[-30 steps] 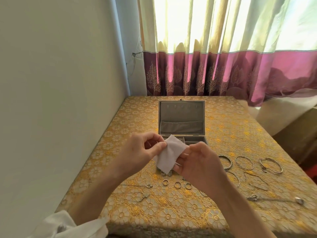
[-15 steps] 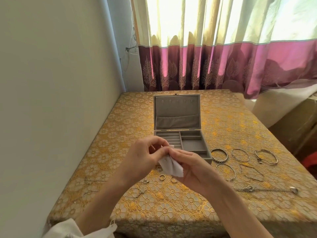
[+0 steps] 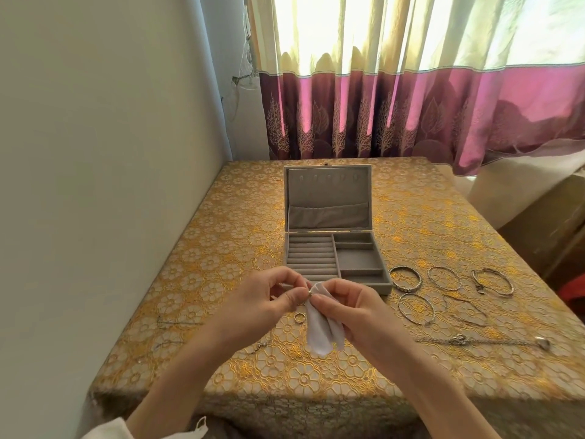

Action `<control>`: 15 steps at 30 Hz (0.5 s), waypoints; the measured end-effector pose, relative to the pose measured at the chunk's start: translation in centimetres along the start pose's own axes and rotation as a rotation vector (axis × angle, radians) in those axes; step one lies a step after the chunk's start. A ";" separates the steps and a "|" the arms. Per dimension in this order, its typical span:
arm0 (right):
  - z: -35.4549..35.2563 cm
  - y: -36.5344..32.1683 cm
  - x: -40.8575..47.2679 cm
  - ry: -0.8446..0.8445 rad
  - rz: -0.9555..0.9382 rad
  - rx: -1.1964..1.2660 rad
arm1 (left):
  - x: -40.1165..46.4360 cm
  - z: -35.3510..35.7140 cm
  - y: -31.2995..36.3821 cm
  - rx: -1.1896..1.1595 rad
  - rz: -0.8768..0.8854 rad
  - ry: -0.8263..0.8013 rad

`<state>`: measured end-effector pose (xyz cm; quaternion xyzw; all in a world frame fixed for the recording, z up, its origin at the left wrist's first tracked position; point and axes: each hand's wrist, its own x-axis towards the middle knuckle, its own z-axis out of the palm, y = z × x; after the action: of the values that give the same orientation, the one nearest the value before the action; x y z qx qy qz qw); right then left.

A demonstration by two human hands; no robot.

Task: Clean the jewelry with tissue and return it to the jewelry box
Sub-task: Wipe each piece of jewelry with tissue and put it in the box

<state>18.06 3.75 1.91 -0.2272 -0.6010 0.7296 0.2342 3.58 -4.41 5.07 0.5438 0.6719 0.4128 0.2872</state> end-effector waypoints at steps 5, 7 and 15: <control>0.1 0.0 -0.4 0.046 -0.045 -0.024 | -0.5 0.2 0.1 -0.149 -0.043 -0.034; 0.0 -0.1 -0.6 0.052 -0.065 -0.007 | -0.6 0.4 0.1 -0.192 -0.040 -0.020; -0.2 -0.2 -1.2 0.032 -0.010 0.142 | -0.6 0.8 -0.2 -0.099 -0.009 0.021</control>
<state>19.13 3.21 2.10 -0.2187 -0.5451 0.7655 0.2629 4.26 -4.80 4.46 0.5216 0.6560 0.4498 0.3087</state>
